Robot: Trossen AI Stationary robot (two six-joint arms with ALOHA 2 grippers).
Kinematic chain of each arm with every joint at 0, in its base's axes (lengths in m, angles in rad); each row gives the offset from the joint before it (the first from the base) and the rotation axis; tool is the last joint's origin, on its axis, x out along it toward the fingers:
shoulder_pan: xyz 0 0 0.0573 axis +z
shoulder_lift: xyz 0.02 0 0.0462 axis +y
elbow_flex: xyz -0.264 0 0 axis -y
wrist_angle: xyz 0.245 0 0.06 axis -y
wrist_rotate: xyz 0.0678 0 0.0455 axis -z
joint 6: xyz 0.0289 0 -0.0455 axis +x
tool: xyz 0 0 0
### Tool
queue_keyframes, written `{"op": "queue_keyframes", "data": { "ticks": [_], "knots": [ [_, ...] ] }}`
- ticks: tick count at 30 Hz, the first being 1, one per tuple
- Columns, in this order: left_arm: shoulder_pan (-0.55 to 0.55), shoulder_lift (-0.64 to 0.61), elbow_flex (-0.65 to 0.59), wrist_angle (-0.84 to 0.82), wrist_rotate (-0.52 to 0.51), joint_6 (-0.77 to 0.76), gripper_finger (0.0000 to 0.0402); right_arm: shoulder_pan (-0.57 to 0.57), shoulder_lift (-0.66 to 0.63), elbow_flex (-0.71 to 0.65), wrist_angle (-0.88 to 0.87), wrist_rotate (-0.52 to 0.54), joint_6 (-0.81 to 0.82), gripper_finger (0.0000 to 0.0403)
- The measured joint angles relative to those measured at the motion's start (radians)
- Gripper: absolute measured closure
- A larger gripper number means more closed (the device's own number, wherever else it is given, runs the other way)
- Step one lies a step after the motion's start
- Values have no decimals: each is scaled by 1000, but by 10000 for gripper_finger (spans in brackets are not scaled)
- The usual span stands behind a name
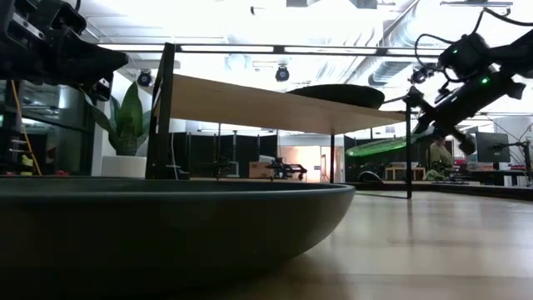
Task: Place and stack plates onto a shelf
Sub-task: Put the top right green plate on the shelf
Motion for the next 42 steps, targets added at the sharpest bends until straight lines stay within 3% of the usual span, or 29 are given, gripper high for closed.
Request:
{"op": "queue_keyframes", "data": {
  "ticks": [8,17,23,31,42],
  "knots": [
    [0,0,0,0,0,0,401,-87,-144,43,-54,57,-6,403],
    [0,0,0,0,0,0,401,-58,-142,231,-236,99,-30,403],
    [0,0,0,0,0,1,401,76,-143,279,-224,117,-43,403],
    [0,0,0,0,-4,1,401,312,-96,281,56,118,-24,403],
    [0,0,0,31,-37,1,401,704,202,351,301,266,-70,403]
  ]
}}
